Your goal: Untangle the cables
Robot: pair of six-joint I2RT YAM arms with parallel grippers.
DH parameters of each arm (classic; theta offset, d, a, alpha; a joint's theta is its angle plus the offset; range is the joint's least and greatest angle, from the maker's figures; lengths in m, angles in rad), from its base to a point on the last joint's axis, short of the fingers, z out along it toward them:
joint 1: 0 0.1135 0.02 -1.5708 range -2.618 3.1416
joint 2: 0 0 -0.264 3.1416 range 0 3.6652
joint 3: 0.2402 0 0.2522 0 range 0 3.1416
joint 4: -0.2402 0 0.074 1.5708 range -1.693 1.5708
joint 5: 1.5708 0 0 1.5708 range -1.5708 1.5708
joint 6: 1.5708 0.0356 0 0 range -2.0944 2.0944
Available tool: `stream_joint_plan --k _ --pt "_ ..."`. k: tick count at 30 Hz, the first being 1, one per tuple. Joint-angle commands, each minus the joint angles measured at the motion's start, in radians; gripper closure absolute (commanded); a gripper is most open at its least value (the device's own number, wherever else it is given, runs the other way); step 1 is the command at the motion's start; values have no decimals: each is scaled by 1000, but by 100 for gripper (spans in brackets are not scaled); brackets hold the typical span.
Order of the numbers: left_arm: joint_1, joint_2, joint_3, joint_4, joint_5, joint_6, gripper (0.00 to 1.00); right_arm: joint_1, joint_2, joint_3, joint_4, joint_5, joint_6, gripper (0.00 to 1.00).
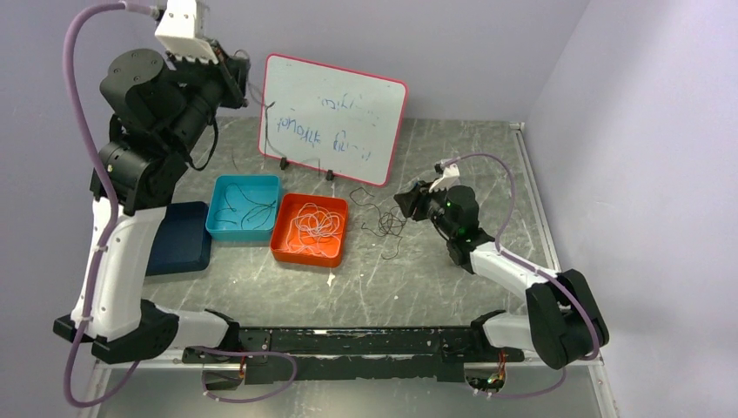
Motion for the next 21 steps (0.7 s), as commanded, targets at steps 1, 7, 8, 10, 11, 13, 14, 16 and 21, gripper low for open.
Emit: stream_joint_plan --k 1,7,8,10,11,13,14,16,21 --pt "18 -61 -81 -104 -279 17 93 6 -24 43 -73 8 -51 57" --pt "65 -132 -172 -191 -520 -34 93 6 -31 70 -113 -8 -61 56" --pt "74 -148 -192 -196 -546 -44 93 6 -32 76 -119 -10 -62 56" --pt "96 -177 -233 -204 -588 -60 93 6 -33 84 -126 -16 -60 56" --pt "109 -188 -251 -209 -606 -64 93 6 -33 87 -129 -21 -58 56" --pt "145 -201 -283 -217 -637 -64 93 6 -32 92 -130 -30 -50 56" --pt "163 -205 -300 -216 -642 -61 93 7 -31 92 -130 -34 -47 56" --pt "210 -211 -335 -213 -641 -53 93 8 -30 92 -128 -39 -40 56" --pt "384 -218 -407 -184 -553 -47 93 9 -32 97 -137 -43 -38 56"
